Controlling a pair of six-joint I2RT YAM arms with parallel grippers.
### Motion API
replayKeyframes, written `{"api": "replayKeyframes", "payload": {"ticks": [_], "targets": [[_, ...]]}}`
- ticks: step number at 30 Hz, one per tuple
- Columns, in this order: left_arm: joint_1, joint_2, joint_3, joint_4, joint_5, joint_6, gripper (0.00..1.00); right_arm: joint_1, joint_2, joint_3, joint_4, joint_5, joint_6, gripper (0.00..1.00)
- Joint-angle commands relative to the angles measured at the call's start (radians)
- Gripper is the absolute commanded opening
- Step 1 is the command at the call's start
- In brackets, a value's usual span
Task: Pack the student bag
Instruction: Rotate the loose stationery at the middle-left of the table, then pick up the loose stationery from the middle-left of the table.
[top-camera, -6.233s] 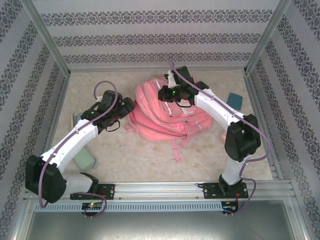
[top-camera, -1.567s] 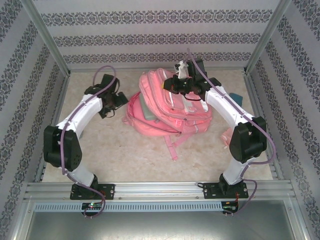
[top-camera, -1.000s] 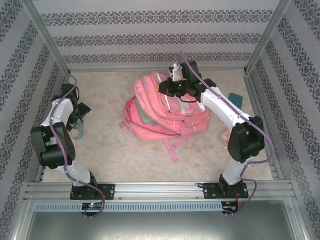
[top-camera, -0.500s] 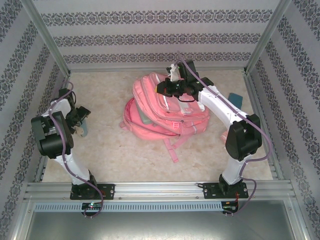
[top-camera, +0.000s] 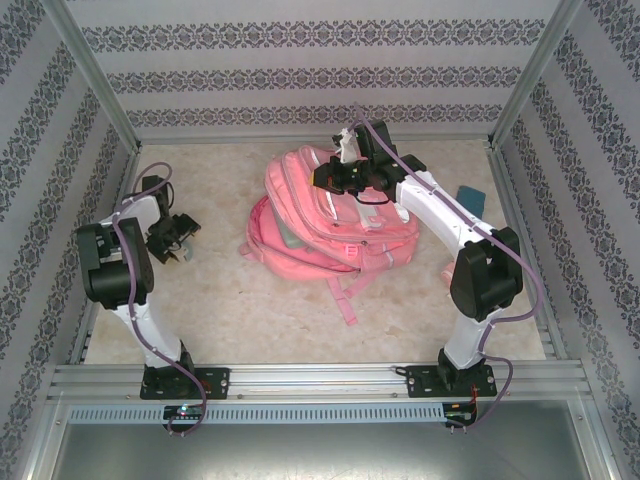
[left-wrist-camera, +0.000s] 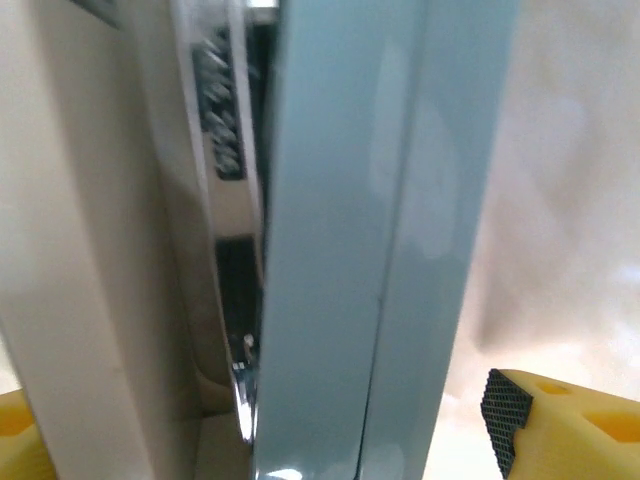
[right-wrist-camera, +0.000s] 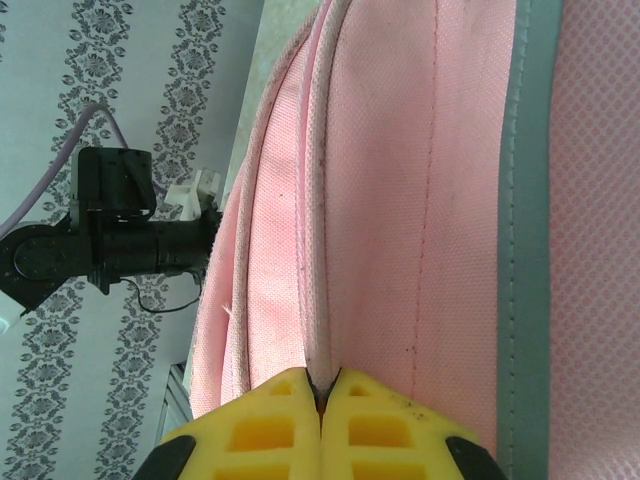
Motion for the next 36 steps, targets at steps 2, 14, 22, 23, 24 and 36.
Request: {"api": "replayKeyframes", "payload": {"ticks": [2, 14, 22, 23, 24, 36], "targets": [[-0.097, 0.025, 0.029, 0.005, -0.014, 0.027, 0.85, 0.021, -0.022, 0.024, 0.089, -0.054, -0.014, 0.0], [-0.249, 0.074, 0.086, -0.039, -0.097, -0.01, 0.85, 0.024, -0.044, -0.012, 0.096, -0.05, -0.019, 0.0], [-0.195, -0.095, 0.0, -0.034, -0.124, -0.109, 0.74, 0.024, -0.066, -0.046, 0.106, -0.041, -0.02, 0.0], [-0.181, -0.12, -0.015, -0.029, -0.122, -0.128, 0.73, 0.025, -0.066, -0.049, 0.111, -0.042, -0.019, 0.0], [-0.164, -0.147, -0.029, -0.028, -0.12, -0.147, 0.72, 0.026, -0.067, -0.052, 0.116, -0.043, -0.018, 0.0], [0.044, -0.203, -0.091, 0.069, -0.059, -0.262, 0.54, 0.032, -0.06, -0.076, 0.163, -0.063, -0.011, 0.0]]}}
